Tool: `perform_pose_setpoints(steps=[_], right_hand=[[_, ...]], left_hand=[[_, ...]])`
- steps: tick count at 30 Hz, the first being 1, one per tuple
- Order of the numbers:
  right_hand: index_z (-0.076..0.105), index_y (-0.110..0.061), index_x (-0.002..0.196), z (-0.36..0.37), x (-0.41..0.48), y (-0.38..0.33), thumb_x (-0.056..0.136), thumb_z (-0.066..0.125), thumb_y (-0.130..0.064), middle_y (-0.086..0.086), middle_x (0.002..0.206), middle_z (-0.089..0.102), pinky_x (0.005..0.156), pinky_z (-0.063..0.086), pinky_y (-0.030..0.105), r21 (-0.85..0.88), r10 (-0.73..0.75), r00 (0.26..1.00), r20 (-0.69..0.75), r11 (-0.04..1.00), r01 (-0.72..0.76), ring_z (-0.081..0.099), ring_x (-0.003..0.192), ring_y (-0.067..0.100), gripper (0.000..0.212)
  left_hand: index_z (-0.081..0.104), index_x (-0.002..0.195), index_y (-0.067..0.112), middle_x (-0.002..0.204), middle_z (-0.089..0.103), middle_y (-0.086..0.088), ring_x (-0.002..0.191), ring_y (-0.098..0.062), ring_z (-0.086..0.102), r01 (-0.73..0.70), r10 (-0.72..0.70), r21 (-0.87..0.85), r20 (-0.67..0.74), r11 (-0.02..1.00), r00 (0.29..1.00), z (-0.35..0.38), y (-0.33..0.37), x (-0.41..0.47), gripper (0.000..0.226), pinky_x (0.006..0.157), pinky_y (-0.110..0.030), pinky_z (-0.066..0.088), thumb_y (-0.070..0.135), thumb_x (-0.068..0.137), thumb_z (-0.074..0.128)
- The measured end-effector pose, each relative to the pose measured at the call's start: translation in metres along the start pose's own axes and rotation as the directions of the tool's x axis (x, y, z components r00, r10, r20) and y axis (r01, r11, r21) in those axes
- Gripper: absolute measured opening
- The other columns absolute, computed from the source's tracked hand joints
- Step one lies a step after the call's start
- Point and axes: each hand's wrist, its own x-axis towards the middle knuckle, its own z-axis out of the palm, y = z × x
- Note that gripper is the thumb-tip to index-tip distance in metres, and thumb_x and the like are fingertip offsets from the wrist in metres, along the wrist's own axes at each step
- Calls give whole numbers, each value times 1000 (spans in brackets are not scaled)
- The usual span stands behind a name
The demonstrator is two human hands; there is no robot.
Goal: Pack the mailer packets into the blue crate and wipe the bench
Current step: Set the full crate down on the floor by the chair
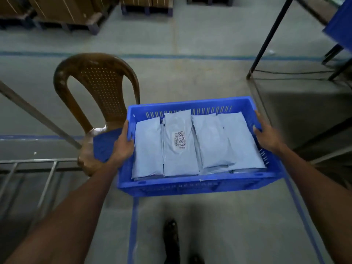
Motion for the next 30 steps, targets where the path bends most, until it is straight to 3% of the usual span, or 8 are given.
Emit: perform_pose_setpoints(steps=[4,8,10,12,15,17,20,30], right_hand=[[20,-27,156,41,50,47,101,47,-9,19,147,47,100,38,40,-33,23,1000,-1,999,-23,49,127,43,64],[18,-31,156,106,101,106,100,47,-10,20,141,51,98,41,45,-9,48,997,56,999,-48,54,121,43,67],[14,-36,156,144,121,132,101,45,-12,23,137,55,93,44,45,3,91,992,91,996,-92,58,114,44,68],[13,-37,156,185,140,159,101,43,-11,26,131,58,89,46,44,29,109,987,116,993,-113,60,109,45,68],[11,-40,156,255,169,202,99,41,-9,24,117,65,77,43,35,65,124,979,159,989,-136,64,97,42,71],[10,-42,155,302,186,230,99,40,-9,22,108,67,74,39,32,87,125,976,179,986,-143,64,91,39,72],[10,-45,154,368,210,268,99,39,-8,24,109,66,74,42,32,114,136,972,189,981,-159,64,87,36,72],[0,-50,152,535,244,348,100,36,-7,20,106,65,77,51,41,158,103,965,242,977,-144,63,79,32,77]], left_hand=[[15,156,36,137,54,-19,114,-41,57,-13,13,11,3,1000,1000,61,-12,57,68,95,-50,47,13,100,49],[14,135,67,140,52,-13,125,-29,53,-21,16,125,42,992,999,129,-67,127,81,106,-49,41,15,91,59],[32,126,64,104,56,14,92,-4,55,-72,61,195,62,978,996,155,-79,148,72,91,-29,40,12,87,61],[64,91,31,68,44,13,59,-3,45,-161,146,241,80,957,986,174,-81,161,25,64,-10,35,8,79,61],[49,60,12,53,40,7,43,-9,42,-294,288,317,69,902,955,213,-105,182,19,46,-13,37,6,76,57],[59,81,16,69,56,2,60,-14,57,-222,218,293,47,930,975,254,-152,204,4,58,-18,47,14,80,56],[38,143,38,121,64,-7,99,-30,65,85,-90,130,30,988,996,323,-232,239,59,83,-51,56,18,90,53],[11,157,32,141,51,-14,99,-35,62,116,-117,63,23,991,993,438,-366,293,88,65,-33,49,-12,90,47]])
